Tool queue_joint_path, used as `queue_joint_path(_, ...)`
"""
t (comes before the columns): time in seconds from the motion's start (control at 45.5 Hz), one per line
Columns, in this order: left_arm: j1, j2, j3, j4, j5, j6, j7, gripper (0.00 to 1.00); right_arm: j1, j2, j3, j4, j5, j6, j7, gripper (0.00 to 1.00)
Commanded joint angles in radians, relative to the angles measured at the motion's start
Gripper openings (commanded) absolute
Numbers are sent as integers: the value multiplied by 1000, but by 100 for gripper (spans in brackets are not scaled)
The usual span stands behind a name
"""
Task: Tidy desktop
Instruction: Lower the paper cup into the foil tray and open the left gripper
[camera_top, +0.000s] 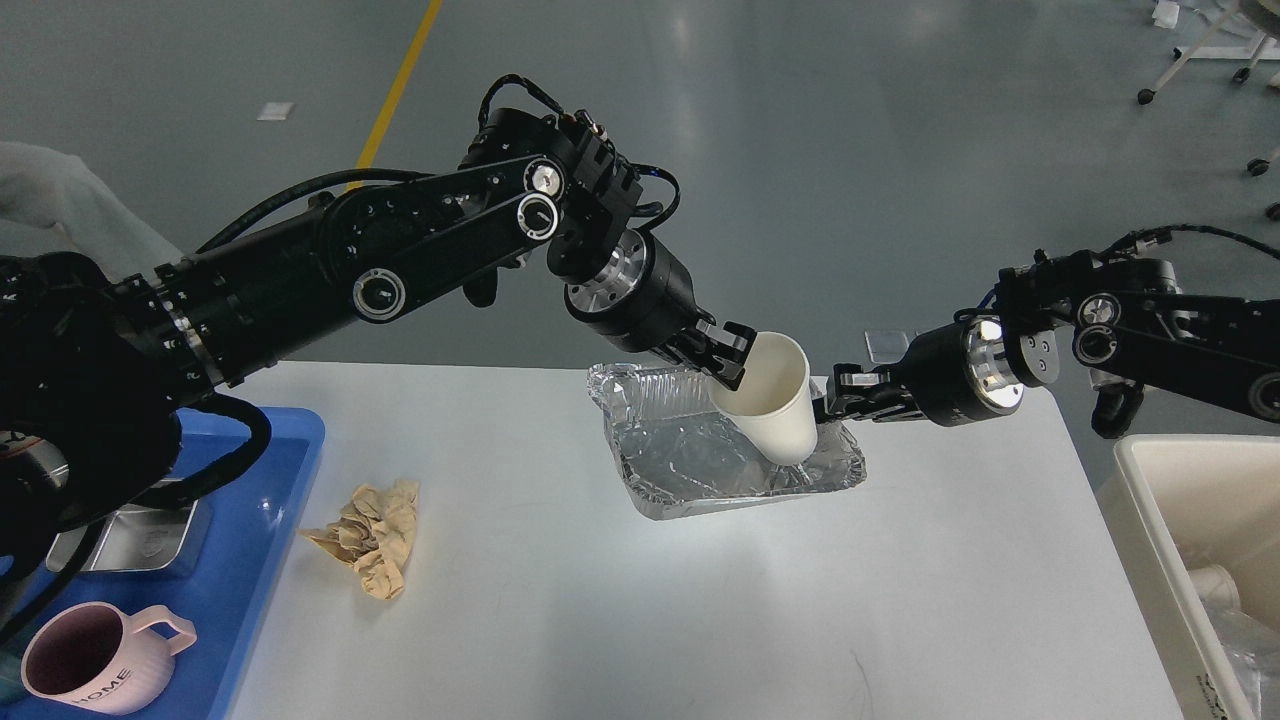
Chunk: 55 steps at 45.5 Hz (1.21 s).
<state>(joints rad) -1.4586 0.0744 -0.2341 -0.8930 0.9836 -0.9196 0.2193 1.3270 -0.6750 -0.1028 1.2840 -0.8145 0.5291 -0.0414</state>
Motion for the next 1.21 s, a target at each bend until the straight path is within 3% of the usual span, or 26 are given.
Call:
queue_joint_path(0.0,0,-10,10,-1,6,71,-6,77,1,2,0,0,0,0,0,0)
queue_joint_path(0.088,-2,-11,19,-1,12,71,-8,59,1,0,0,0,0,0,0,0)
queue_joint_path(0.176,-2,-13,21,-1,15,16,3,22,1,0,0,0,0,2,0,0)
queue_joint_path(0.198,-2,-13,21,-1,17,-2,3,18,1,0,0,0,1,2,0,0)
queue_joint_path(0.286,-2,-13,18,-1,18,-40,0,5,1,0,0,0,1,5,0,0)
queue_joint_path(0.352,-2,-13,16,0,18,-40,-2,1,0,0,0,0,0,6,0,0)
queue_joint_path(0.506,-5,-5,15,0,18,-40,-9,0,1,0,0,0,0,6,0,0)
queue_joint_path(0.66,-9,2,-1,3,1,-40,2,25,1,0,0,0,1,8,0,0)
queue_joint_path(0.792,-9,8,-48,6,-5,-40,2,69,1,0,0,0,0,8,0,0)
queue_joint_path(0.836,-11,8,-51,6,-6,-38,2,78,1,0,0,0,0,8,0,0)
queue_joint_path(0.99,-16,10,-57,6,-9,-1,-2,94,1,0,0,0,0,8,0,0)
queue_joint_path(1.188,-23,19,-65,8,-48,-1,3,97,3,-2,-2,-2,0,8,0,0)
